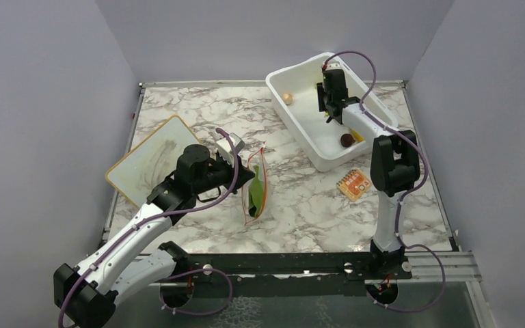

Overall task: Place the food in the zip-top bag and seal the zipper
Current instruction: Pick up the fake fruit from the bin.

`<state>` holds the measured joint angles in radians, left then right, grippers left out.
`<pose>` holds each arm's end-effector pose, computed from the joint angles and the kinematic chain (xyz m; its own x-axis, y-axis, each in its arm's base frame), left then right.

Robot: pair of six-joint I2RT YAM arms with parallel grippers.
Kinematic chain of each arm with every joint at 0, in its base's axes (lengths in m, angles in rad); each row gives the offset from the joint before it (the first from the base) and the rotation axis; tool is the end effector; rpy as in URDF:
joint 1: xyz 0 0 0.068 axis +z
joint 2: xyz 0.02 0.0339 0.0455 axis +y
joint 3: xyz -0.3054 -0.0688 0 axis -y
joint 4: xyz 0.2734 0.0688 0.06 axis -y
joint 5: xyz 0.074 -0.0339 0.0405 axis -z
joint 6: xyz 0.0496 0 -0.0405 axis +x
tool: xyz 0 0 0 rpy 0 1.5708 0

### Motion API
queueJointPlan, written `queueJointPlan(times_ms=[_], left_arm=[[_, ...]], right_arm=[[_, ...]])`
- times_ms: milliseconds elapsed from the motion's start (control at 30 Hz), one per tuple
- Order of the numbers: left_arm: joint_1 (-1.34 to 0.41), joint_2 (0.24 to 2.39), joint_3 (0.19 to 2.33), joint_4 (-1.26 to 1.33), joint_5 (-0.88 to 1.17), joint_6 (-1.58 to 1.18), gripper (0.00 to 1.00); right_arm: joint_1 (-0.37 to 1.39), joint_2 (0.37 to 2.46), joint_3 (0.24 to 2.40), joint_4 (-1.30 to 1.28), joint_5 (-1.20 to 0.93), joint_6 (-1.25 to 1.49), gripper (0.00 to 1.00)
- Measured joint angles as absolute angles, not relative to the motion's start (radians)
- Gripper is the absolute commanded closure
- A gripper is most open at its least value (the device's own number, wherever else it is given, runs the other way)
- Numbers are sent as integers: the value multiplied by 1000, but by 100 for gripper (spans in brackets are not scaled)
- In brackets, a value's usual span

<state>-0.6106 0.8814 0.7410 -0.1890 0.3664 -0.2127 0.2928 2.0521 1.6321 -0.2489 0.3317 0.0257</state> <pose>0.1690 -0.1399 0.3314 -0.4307 0.0608 -0.9004 0.7388 0.5968 -0.3130 0.5124 0.1376 0.2525 -0.5943 -0.1538 -0.7894 -0.0130 0.9833 -0.1817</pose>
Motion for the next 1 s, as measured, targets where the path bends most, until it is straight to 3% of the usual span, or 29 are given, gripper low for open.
queueJointPlan(times_ms=[400, 733, 1000], left_arm=[[-611, 886, 739, -185, 347, -208, 100], [-611, 890, 739, -182, 342, -205, 100], [-611, 890, 739, -182, 339, -205, 100]], right_arm=[[256, 2352, 2022, -246, 390, -75, 56], [226, 2450, 2058, -270, 424, -152, 49], [207, 2506, 2059, -271, 431, -162, 53]])
